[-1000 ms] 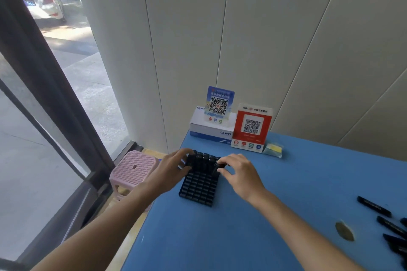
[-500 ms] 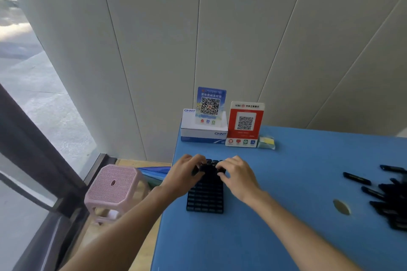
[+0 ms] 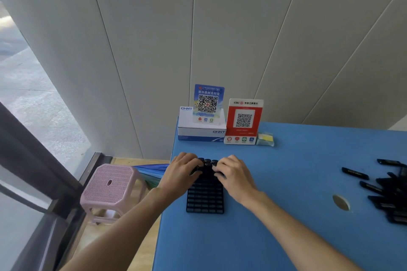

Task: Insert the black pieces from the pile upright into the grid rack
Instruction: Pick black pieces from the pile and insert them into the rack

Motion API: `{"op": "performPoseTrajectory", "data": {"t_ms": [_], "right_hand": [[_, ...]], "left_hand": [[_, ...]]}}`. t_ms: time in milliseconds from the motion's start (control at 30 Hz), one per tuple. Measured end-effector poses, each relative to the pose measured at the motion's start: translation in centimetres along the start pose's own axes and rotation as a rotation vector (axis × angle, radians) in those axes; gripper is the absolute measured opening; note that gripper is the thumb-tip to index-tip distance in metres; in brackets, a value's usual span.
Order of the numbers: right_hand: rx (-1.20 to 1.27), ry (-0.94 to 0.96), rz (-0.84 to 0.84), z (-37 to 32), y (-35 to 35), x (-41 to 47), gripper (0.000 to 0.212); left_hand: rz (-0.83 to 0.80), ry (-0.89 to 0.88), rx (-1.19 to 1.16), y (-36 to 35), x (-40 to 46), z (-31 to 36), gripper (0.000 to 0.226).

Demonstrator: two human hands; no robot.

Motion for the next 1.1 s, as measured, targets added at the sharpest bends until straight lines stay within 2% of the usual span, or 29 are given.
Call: {"op": "performPoseTrajectory", "data": {"t_ms": [767, 1000, 1100], "right_hand": [[0.012, -0.018, -0.022, 0.08, -0.09, 0.04, 0.010], [-0.038, -0.037, -0.037, -0.37, -0.39, -0.17, 0.013], [-0.014, -0.069, -0.048, -0.40, -0.39, -0.20, 0.011]], "left_hand": [[0.012, -0.021, 0.010, -0.09, 0.40, -0.15, 0.016], [0.015, 0.007, -0.027, -0.38, 0.23, 0.15, 0.015], [0.048, 0.076, -0.072, -0.36, 0.24, 0.12, 0.015]]}}
Point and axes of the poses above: each hand's wrist, its own x-axis towards the middle knuckle, its own y-axis out of the back of the hand, z = x × y, the point moved 1 cm from there along x, towards the middle knuckle, and after that the axes turned 13 degrees about y, right-handed, at the moved point
